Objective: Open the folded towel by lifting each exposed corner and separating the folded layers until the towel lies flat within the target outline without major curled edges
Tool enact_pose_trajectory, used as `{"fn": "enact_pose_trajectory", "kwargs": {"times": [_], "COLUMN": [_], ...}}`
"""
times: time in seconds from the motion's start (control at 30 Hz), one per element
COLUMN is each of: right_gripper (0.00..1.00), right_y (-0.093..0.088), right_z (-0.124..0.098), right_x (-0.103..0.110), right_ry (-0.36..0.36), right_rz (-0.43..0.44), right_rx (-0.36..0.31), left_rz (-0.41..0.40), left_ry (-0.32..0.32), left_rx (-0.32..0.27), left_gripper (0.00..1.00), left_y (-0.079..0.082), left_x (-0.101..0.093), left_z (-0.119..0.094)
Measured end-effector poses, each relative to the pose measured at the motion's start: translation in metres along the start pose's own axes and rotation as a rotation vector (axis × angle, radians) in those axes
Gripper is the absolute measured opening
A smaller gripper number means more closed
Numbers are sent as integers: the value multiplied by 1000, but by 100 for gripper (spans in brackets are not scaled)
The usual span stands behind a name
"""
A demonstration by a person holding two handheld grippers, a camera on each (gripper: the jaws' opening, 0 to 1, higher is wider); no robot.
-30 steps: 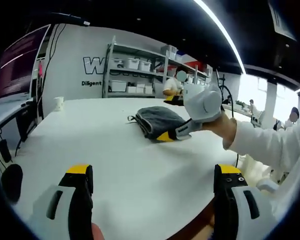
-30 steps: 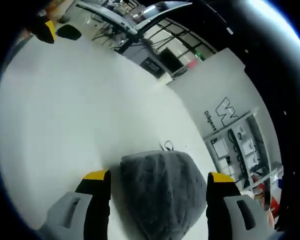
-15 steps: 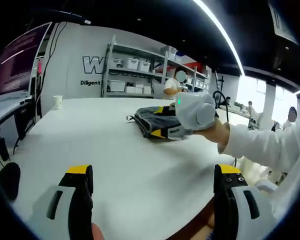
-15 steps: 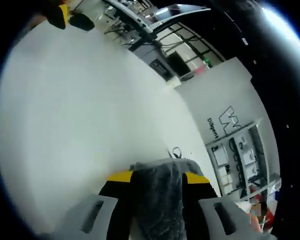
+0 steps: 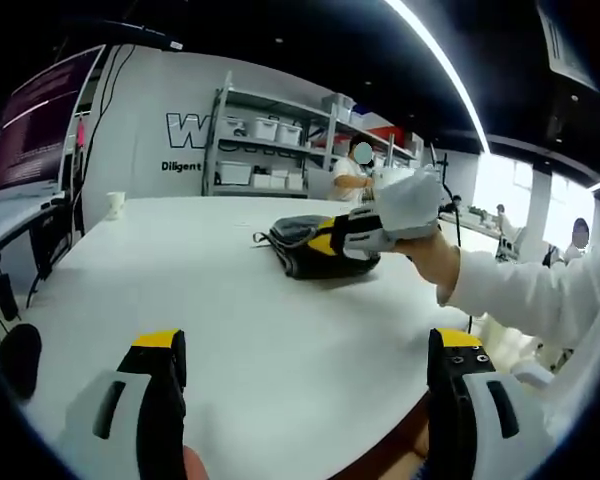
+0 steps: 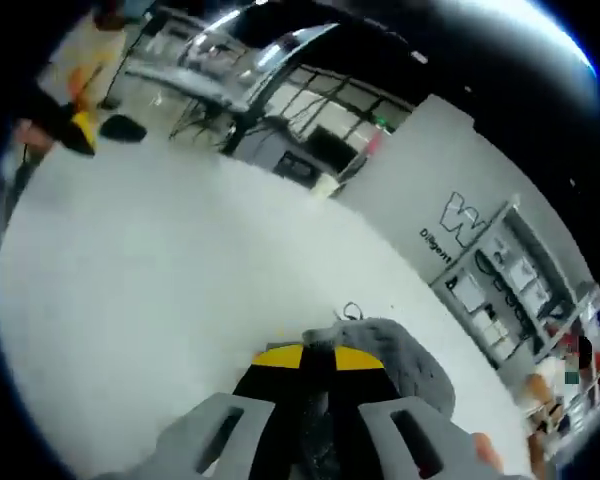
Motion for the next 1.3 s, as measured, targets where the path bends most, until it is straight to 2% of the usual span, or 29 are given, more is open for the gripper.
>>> {"fn": "enact_pose_trajectory", "kwargs": {"times": [0.03, 0.07, 0.17, 0.27, 0.47, 0.5, 0.57, 0.63, 0.7, 0.8, 0.9, 0.93, 1.03, 1.2, 1.3], "right_gripper": [1, 1, 1, 1, 2, 2, 2, 2, 2, 3, 3, 3, 4, 5, 7], "right_y": [0, 3, 0, -9, -44, -46, -63, -80, -97, -124, -155, -160, -189, -210, -218], "right_z": [-1, -2, -15, -26, -49, -50, -60, -68, -74, -84, -93, -95, -99, -103, -103], "right_x": [-2, -18, -43, -66, -110, -112, -123, -130, -134, -134, -133, -129, -129, -123, -116], "right_ry": [5, 23, 15, -2, -93, -100, -151, -197, -231, -305, -343, -346, -366, -379, -371], "right_rz": [17, 112, 271, 403, 637, 651, 744, 800, 838, 929, 1055, 1083, 1179, 1216, 1206], "right_rx": [-8, -50, -124, -169, -228, -232, -267, -277, -264, -280, -282, -284, -254, -191, -120], "left_rz": [0, 0, 0, 0, 0, 0, 0, 1, 1, 2, 4, 4, 6, 7, 9], "left_ry": [0, -1, -4, -7, -7, -7, -6, -5, -6, -9, -15, -17, -20, -21, -24], "left_rx": [-1, 0, 0, -3, -3, -3, -3, -3, -2, -1, 2, 1, 5, 5, 8], "left_gripper": [100, 100, 100, 100, 100, 100, 100, 100, 100, 100, 100, 100, 100, 100, 100], "left_y": [0, 0, 0, 1, 1, 1, 1, 1, 1, 1, 1, 1, 1, 2, 3], "left_x": [0, 0, 0, -1, -1, -1, -1, -2, -2, -4, -5, -6, -6, -7, -7], "left_z": [0, 0, 0, 0, 0, 0, -1, -1, 0, 0, 1, 2, 2, 3, 4]}}
Point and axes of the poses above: the point that each gripper's makers call its tool centre point, and the gripper's own axes: z roughly forward along the fingers, x roughly to its left, y roughly out of its top, the point moved 8 cm from there along -z, roughly backward along the fingers, and after that the axes turned 10 degrees about x, right-handed, at the moved point
